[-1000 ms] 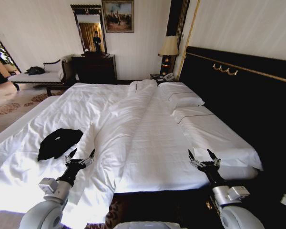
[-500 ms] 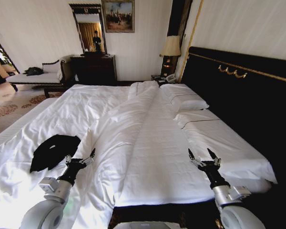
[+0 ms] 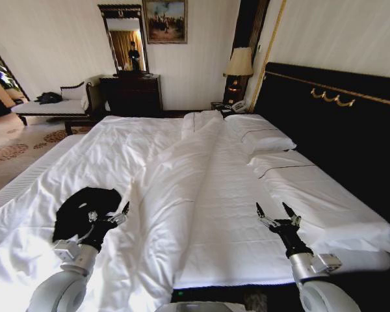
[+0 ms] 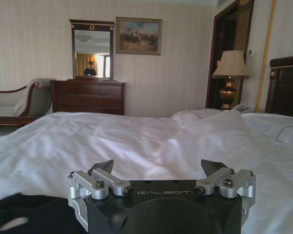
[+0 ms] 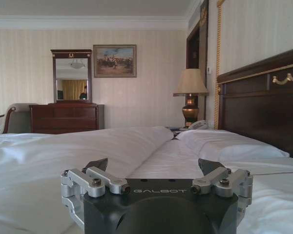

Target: Fold the clothes on the bed.

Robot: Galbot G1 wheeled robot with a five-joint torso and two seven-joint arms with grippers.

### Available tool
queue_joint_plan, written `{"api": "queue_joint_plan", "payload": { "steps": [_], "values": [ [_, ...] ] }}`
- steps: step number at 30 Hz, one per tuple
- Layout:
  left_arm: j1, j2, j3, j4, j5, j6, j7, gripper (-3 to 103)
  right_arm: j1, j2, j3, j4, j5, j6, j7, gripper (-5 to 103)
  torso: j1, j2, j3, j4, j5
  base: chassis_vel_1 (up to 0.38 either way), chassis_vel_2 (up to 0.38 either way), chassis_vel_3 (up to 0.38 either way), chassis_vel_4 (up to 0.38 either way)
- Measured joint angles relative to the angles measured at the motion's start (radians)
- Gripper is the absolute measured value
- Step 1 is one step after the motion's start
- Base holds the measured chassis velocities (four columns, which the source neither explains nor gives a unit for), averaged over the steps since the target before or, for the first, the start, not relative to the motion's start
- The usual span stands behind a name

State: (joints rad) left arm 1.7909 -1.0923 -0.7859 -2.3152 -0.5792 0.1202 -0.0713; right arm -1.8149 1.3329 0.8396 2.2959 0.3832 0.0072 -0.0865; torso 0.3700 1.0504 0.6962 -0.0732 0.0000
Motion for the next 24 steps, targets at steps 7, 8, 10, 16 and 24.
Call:
{"api": "queue_joint_plan", "payload": {
  "steps": [7, 8, 10, 16, 24],
  "values": [
    [0.001, -0.001, 0.0, -0.003, 0.0, 0.002, -0.002, 100, -0.002, 0.003, -0.004, 0.006, -0.004, -0.001, 0.0, 100, 0.0, 0.0, 0.0, 0.0, -0.0003, 0.319, 0.301, -0.314, -0.304],
    [0.001, -0.001, 0.0, -0.003, 0.0, 0.002, -0.002, 100, -0.002, 0.003, -0.004, 0.006, -0.004, -0.001, 0.0, 100, 0.0, 0.0, 0.0, 0.0, -0.0003, 0.345, 0.328, -0.388, -0.32],
    [0.001, -0.001, 0.0, -0.003, 0.0, 0.002, -0.002, 100, -0.003, 0.003, -0.004, 0.006, -0.006, -0.001, 0.0, 100, 0.0, 0.0, 0.0, 0.0, -0.0002, 0.358, 0.348, -0.375, -0.337],
    [0.009, -0.004, -0.003, -0.006, 0.0, 0.002, -0.003, 100, -0.007, 0.005, -0.005, 0.005, -0.011, 0.001, 0.0, 100, 0.0, 0.0, 0.0, -0.0002, 0.0004, 0.35, 0.376, -0.362, -0.375],
    [0.011, -0.005, -0.003, -0.007, 0.0, 0.002, -0.003, 100, -0.028, 0.02, -0.022, 0.024, -0.039, 0.003, 0.001, 100, 0.0, 0.0, 0.0, 0.0, -0.0001, 0.358, 0.344, -0.346, -0.345]
  ]
}}
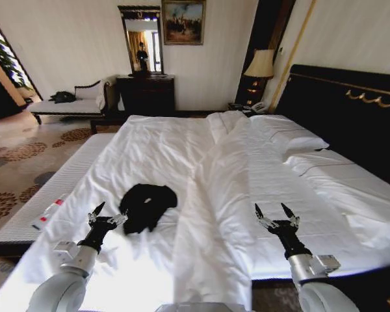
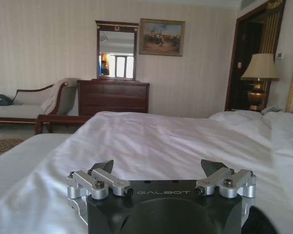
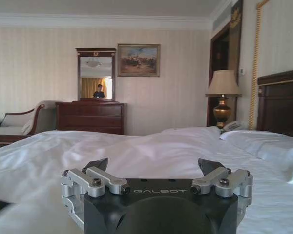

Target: Fold the clothes on the bed.

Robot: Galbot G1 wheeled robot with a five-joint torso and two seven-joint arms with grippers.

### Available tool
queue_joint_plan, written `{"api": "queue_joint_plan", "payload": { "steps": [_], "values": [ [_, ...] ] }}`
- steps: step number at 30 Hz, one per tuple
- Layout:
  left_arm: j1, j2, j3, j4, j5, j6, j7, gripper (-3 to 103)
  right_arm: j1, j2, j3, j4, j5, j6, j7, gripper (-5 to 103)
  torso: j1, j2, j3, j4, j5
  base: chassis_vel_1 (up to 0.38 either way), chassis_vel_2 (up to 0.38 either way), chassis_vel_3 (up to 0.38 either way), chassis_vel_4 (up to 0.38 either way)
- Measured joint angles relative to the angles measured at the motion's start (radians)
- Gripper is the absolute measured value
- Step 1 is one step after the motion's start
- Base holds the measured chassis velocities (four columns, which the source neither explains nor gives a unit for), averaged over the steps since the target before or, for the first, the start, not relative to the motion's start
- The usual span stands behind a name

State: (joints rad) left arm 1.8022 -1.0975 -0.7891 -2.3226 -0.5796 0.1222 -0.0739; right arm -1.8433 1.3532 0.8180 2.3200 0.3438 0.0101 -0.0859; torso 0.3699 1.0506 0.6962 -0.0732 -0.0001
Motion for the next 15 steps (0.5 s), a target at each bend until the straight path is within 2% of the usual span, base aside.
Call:
{"api": "queue_joint_plan", "payload": {
  "steps": [6, 9, 12, 15],
  "values": [
    [-0.001, -0.002, 0.0, 0.001, 0.0, -0.001, 0.0, 100, -0.044, 0.013, -0.029, 0.024, -0.019, 0.003, 0.001, 100, 0.0, 0.0, 0.0, -0.0001, 0.0, 0.337, 0.333, -0.356, -0.34],
    [-0.002, -0.004, -0.003, 0.002, 0.0, -0.002, 0.0, 100, -0.068, 0.01, -0.042, 0.028, -0.019, -0.02, 0.001, 100, 0.0, 0.0, 0.0, -0.0002, -0.0003, 0.238, 0.205, -0.254, -0.259],
    [0.0, -0.006, -0.005, 0.003, -0.001, -0.003, 0.0, 100, -0.073, 0.004, -0.042, 0.023, -0.012, -0.039, 0.002, 100, 0.0, 0.0, 0.0, -0.0002, -0.0008, 0.16, 0.133, -0.098, -0.141],
    [0.009, -0.01, -0.01, 0.009, -0.002, -0.011, 0.004, 100, -0.079, -0.011, -0.032, 0.021, 0.046, -0.087, 0.013, 100, 0.0, 0.0, 0.0, 0.0004, 0.0001, 0.021, 0.022, 0.002, -0.022]
  ]
}}
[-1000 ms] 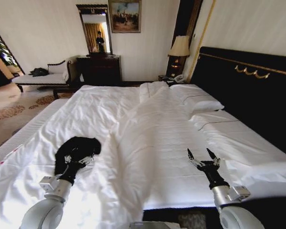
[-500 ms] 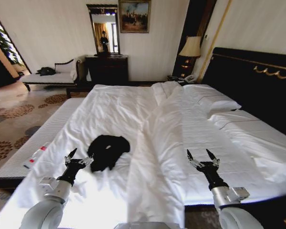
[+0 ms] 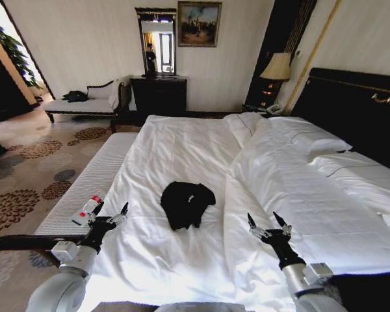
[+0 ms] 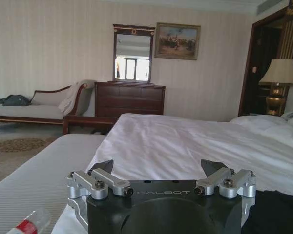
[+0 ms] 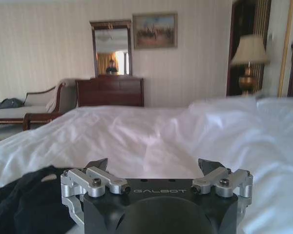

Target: Fold the clothes on the bed.

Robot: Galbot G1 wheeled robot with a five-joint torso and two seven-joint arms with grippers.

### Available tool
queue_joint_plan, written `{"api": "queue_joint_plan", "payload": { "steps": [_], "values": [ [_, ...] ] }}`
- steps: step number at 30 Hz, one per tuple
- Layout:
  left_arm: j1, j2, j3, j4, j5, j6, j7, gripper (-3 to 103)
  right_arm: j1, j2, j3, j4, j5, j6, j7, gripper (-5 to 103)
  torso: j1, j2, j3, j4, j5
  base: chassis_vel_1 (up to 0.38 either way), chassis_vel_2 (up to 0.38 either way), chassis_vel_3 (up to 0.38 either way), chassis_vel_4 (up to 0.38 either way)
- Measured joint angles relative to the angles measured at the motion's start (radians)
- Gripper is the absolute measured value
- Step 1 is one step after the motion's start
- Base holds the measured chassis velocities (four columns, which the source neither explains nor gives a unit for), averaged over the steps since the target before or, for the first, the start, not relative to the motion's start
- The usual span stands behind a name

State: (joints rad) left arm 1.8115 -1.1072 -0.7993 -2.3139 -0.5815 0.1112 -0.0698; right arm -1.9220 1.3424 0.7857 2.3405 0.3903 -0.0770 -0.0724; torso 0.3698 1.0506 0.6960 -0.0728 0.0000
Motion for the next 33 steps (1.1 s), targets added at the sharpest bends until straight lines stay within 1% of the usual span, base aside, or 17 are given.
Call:
{"api": "queue_joint_plan", "payload": {
  "steps": [4, 11, 12, 13, 19, 25, 32, 33],
  "values": [
    [0.004, -0.003, -0.001, 0.006, 0.0, -0.006, 0.004, 100, 0.001, -0.014, 0.015, -0.014, 0.016, -0.02, 0.016, 100, 0.0, 0.0, 0.0, -0.0004, 0.0009, -0.011, -0.004, 0.014, 0.009],
    [-0.006, -0.004, -0.001, 0.011, -0.006, -0.007, 0.004, 100, 0.006, -0.035, 0.048, -0.035, 0.025, -0.042, 0.046, 100, 0.0, 0.0, 0.0, -0.0005, 0.0003, -0.05, -0.022, 0.027, 0.01],
    [-0.01, -0.004, 0.001, 0.015, -0.006, -0.007, 0.004, 100, 0.0, -0.038, 0.049, -0.036, 0.036, -0.056, 0.055, 100, 0.0, 0.0, 0.0, -0.0003, -0.0006, 0.0, 0.0, 0.0, 0.0],
    [-0.013, -0.004, 0.002, 0.018, -0.007, -0.007, 0.004, 100, -0.005, -0.038, 0.046, -0.036, 0.055, -0.072, 0.062, 100, 0.0, 0.0, 0.0, -0.0003, -0.0006, 0.0, 0.0, 0.0, 0.0],
    [-0.025, -0.004, 0.008, 0.029, -0.009, -0.007, 0.004, 100, -0.018, -0.033, 0.028, -0.027, 0.113, -0.123, 0.072, 100, 0.0, 0.0, 0.0, -0.0005, 0.0, 0.0, 0.0, 0.0, 0.0],
    [-0.028, -0.004, 0.008, 0.039, -0.013, -0.007, 0.004, 100, -0.007, -0.05, 0.034, -0.04, 0.116, -0.148, 0.081, 100, 0.0, 0.0, 0.0, -0.0004, 0.0, 0.0, 0.0, 0.0, 0.0],
    [-0.03, -0.003, 0.007, 0.043, -0.015, -0.007, 0.005, 100, -0.005, -0.066, 0.04, -0.062, 0.104, -0.158, 0.082, 100, 0.0, 0.0, 0.0, -0.0004, 0.0, 0.0, 0.0, 0.0, 0.0],
    [-0.032, -0.003, 0.007, 0.043, -0.015, -0.007, 0.005, 100, -0.005, -0.069, 0.04, -0.063, 0.103, -0.162, 0.082, 103, 0.0, 0.0, 0.0, -0.0004, 0.0, 0.0, 0.0, 0.0, 0.0]
  ]
}}
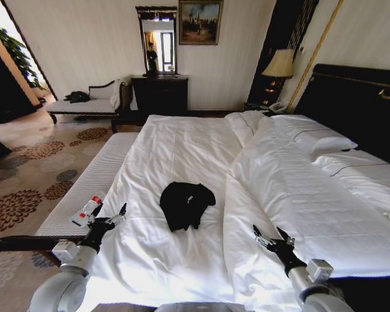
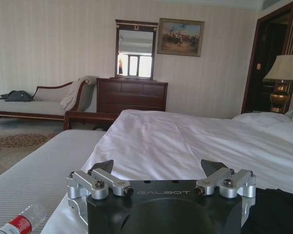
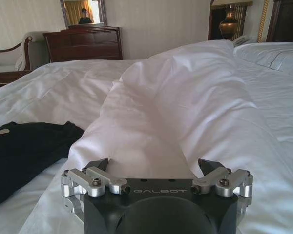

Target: Fold the clothes on the bed.

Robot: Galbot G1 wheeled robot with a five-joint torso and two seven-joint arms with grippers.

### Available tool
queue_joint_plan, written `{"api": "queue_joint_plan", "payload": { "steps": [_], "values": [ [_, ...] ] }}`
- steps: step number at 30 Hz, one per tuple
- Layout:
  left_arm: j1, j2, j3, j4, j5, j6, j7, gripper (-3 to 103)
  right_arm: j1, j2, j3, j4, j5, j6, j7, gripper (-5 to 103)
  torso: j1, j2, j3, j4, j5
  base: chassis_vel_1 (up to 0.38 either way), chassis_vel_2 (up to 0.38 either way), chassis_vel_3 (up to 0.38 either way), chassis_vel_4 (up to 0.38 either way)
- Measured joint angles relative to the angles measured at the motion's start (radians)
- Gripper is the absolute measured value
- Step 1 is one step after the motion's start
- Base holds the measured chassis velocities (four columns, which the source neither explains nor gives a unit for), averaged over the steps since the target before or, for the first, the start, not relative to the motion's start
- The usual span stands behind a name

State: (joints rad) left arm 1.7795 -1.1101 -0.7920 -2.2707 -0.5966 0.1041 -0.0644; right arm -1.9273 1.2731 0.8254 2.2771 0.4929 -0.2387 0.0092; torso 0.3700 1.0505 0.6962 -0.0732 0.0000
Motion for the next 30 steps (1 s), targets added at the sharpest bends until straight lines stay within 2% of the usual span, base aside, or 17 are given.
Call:
{"api": "queue_joint_plan", "payload": {
  "steps": [3, 5, 8, 11, 12, 16, 19, 21, 22, 24, 25, 26, 27, 30],
  "values": [
    [-0.002, 0.0, 0.0, 0.0, 0.0, 0.0, 0.0, 100, 0.001, 0.0, -0.004, 0.0, 0.001, -0.004, 0.0, 100, 0.0, 0.0, 0.0, 0.0, 0.0001, 0.0, 0.0, 0.0, 0.0],
    [-0.004, 0.0, 0.002, 0.0, 0.0, 0.0, 0.0, 100, 0.005, 0.002, -0.008, 0.001, 0.001, -0.005, -0.001, 90, 0.0, 0.0, 0.0, 0.0, 0.0001, 0.0, 0.0, 0.0, 0.0],
    [-0.003, 0.0, 0.002, -0.001, 0.0, 0.0, 0.0, 100, 0.006, 0.005, -0.01, 0.001, 0.001, -0.003, -0.001, 84, 0.0, 0.0, 0.0, 0.0, 0.0, 0.0, 0.0, 0.0, 0.0],
    [-0.002, 0.0, 0.002, -0.001, 0.001, 0.001, 0.0, 100, 0.006, 0.008, -0.011, 0.001, 0.002, 0.008, 0.0, 68, 0.0, 0.0, 0.0, 0.0, -0.0001, 0.0, 0.0, 0.0, 0.0],
    [-0.002, 0.0, 0.002, -0.001, 0.001, 0.001, 0.0, 100, 0.006, 0.008, -0.011, 0.001, 0.002, 0.008, 0.0, 68, 0.0, 0.0, 0.0, 0.0, -0.0001, 0.0, 0.0, 0.0, 0.0],
    [-0.002, -0.002, 0.003, -0.007, 0.002, 0.002, 0.0, 100, 0.004, 0.012, -0.013, 0.003, 0.001, 0.014, 0.0, 47, 0.0, 0.0, 0.0, 0.0, 0.0001, 0.0, 0.0, 0.0, 0.0],
    [-0.001, -0.002, 0.003, -0.008, 0.002, 0.002, 0.0, 100, 0.002, 0.013, -0.014, 0.004, 0.0, 0.021, 0.0, 41, 0.0, 0.0, 0.0, 0.0, 0.0, 0.0, 0.0, 0.0, 0.0],
    [0.001, -0.002, 0.003, -0.009, 0.003, 0.002, -0.001, 100, 0.0, 0.014, -0.014, 0.003, -0.015, 0.039, -0.013, 30, 0.0, 0.0, 0.0, 0.0, 0.0, 0.0, 0.0, 0.0, 0.0],
    [0.001, -0.002, 0.003, -0.009, 0.003, 0.002, -0.001, 100, 0.0, 0.014, -0.014, 0.003, -0.015, 0.039, -0.013, 30, 0.0, 0.0, 0.0, 0.0, 0.0, 0.0, 0.0, 0.0, 0.0],
    [0.002, -0.003, 0.002, -0.009, 0.003, 0.002, 0.0, 100, -0.004, 0.016, -0.013, 0.002, -0.059, 0.067, -0.034, 19, 0.0, 0.0, 0.0, 0.0001, 0.0, 0.0, 0.0, 0.0, 0.0],
    [0.003, -0.003, 0.002, -0.01, 0.003, 0.002, -0.001, 100, -0.005, 0.016, -0.013, 0.002, -0.069, 0.074, -0.037, 19, 0.0, 0.0, 0.0, 0.0, 0.0, 0.0, 0.0, 0.0, 0.0],
    [0.003, -0.003, 0.002, -0.01, 0.003, 0.002, 0.0, 100, -0.006, 0.017, -0.013, 0.003, -0.085, 0.08, -0.039, 14, 0.0, 0.0, 0.0, 0.0, 0.0001, 0.0, 0.0, 0.0, 0.0],
    [0.002, -0.003, 0.003, -0.011, 0.003, 0.002, -0.001, 100, -0.006, 0.02, -0.013, 0.005, -0.105, 0.081, -0.04, 2, 0.0, 0.0, 0.0, 0.0, 0.0, 0.0, 0.0, 0.0, 0.0],
    [0.0, -0.002, 0.003, -0.011, 0.003, 0.002, -0.001, 100, -0.007, 0.023, -0.012, 0.009, -0.112, 0.078, -0.039, 1, 0.0, 0.0, 0.0, 0.0, 0.0, 0.0, 0.0, 0.0, 0.0]
  ]
}}
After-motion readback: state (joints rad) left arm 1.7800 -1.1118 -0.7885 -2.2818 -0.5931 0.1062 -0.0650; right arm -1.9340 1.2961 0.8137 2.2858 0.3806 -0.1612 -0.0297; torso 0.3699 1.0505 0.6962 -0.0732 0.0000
